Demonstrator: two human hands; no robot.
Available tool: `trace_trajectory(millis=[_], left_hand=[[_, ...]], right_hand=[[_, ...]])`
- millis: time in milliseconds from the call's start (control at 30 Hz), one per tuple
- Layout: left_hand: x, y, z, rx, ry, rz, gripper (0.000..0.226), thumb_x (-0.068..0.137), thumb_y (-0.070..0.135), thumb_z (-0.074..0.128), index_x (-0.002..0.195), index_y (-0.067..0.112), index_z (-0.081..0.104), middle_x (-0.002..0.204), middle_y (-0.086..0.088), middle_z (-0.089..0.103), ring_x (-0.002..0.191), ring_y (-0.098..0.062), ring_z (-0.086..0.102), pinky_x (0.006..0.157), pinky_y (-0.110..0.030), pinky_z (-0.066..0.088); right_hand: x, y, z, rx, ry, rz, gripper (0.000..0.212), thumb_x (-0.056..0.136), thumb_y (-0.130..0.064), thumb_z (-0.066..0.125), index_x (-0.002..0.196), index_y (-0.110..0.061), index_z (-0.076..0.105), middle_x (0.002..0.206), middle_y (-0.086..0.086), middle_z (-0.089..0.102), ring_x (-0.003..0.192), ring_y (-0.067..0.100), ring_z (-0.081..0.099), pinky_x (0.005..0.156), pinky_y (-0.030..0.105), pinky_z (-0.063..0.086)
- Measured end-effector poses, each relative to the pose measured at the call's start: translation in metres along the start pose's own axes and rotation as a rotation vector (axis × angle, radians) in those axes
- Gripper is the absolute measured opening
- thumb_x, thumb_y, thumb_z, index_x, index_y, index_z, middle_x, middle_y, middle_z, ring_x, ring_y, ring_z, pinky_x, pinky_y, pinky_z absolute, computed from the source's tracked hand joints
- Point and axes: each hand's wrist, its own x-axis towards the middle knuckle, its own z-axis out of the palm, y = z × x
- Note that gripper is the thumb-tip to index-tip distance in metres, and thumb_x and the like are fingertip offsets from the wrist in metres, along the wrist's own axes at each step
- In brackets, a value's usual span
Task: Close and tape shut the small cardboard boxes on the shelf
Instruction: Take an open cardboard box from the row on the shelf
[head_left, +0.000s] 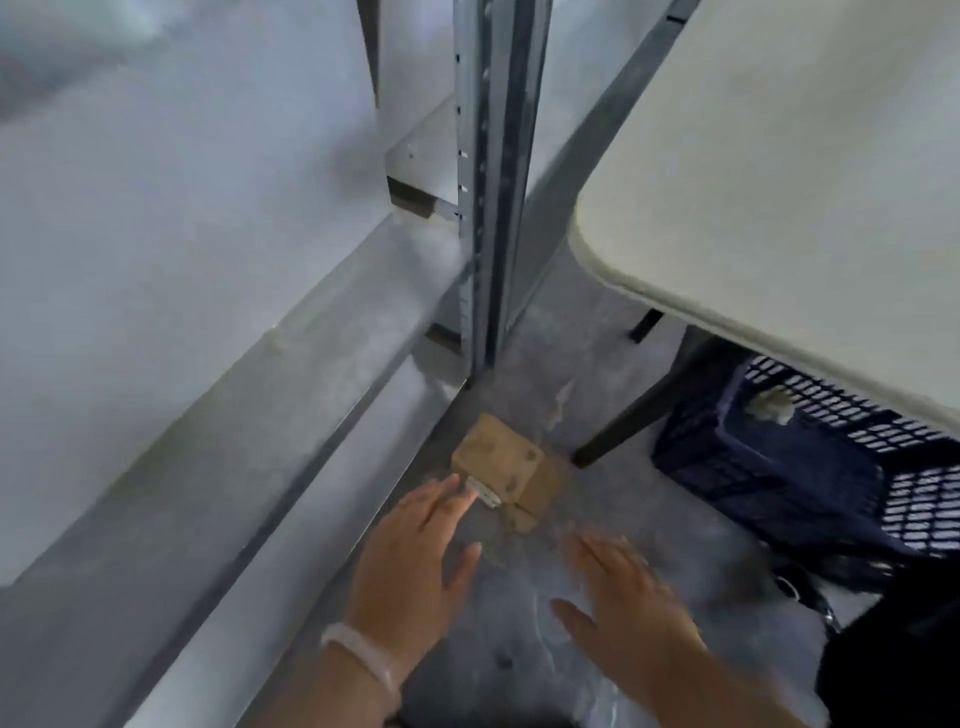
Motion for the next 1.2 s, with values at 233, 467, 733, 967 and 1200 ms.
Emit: trace_trajectory(millis=[233, 467, 733, 967, 1200], left_hand=[[0.068, -0.097, 0.128, -0.078, -0.034, -0.163, 0.062, 0.088, 0.046, 0.049, 0.144, 0.017, 0.047, 0.147, 0.000, 0.045, 0.138, -0.017, 0.038, 0.110, -0.019, 0.018], [0.128, -0.162, 0.204, -0.098, -0.165, -0.254, 0.079, 0.091, 0.039, 0.063, 0.155, 0.021, 0.021, 0.164, 0.000, 0.012, 0.150, -0.018, 0.012, 0.120, -0.031, 0.014], [0.124, -0.165, 0.212, -0.261, -0.198, -0.406, 0.081, 0.093, 0.033, 0.063, 0.156, 0.018, 0.016, 0.156, -0.005, 0.025, 0.143, -0.020, 0.029, 0.112, -0.029, 0.028], [0.049, -0.102, 0.142, -0.303, -0.102, -0.493, 0.085, 0.082, 0.031, 0.077, 0.152, 0.021, 0.030, 0.152, -0.006, 0.032, 0.141, -0.018, 0.030, 0.114, -0.022, 0.023], [-0.019, 0.008, -0.001, 0.147, -0.221, -0.201, 0.138, 0.060, 0.066, 0.078, 0.145, 0.046, -0.028, 0.164, -0.004, -0.004, 0.151, -0.023, 0.004, 0.121, -0.040, 0.014]], right_hand=[[0.110, 0.045, 0.122, 0.091, -0.028, 0.121, 0.066, 0.101, -0.045, 0.040, 0.156, -0.027, 0.009, 0.163, -0.007, 0.011, 0.150, 0.014, 0.008, 0.116, 0.020, -0.004], [0.187, 0.081, 0.202, 0.568, 0.036, 0.476, 0.075, 0.097, -0.048, 0.045, 0.156, -0.033, 0.002, 0.161, -0.005, 0.018, 0.145, 0.020, 0.025, 0.116, 0.039, 0.031], [0.201, 0.075, 0.190, 0.997, 0.329, 0.712, 0.057, 0.096, -0.018, 0.059, 0.148, -0.031, 0.037, 0.106, -0.011, 0.066, 0.083, -0.003, 0.059, 0.056, 0.009, 0.041], [0.125, 0.024, 0.086, 0.978, 0.290, 0.581, 0.023, 0.095, -0.017, 0.058, 0.110, -0.035, 0.056, 0.093, -0.021, 0.062, 0.084, -0.004, 0.058, 0.063, 0.010, 0.042], [0.005, -0.048, -0.060, 0.967, 0.133, 0.432, 0.020, 0.094, -0.016, 0.061, 0.102, -0.034, 0.058, 0.090, -0.021, 0.063, 0.083, -0.006, 0.058, 0.062, 0.005, 0.044]])
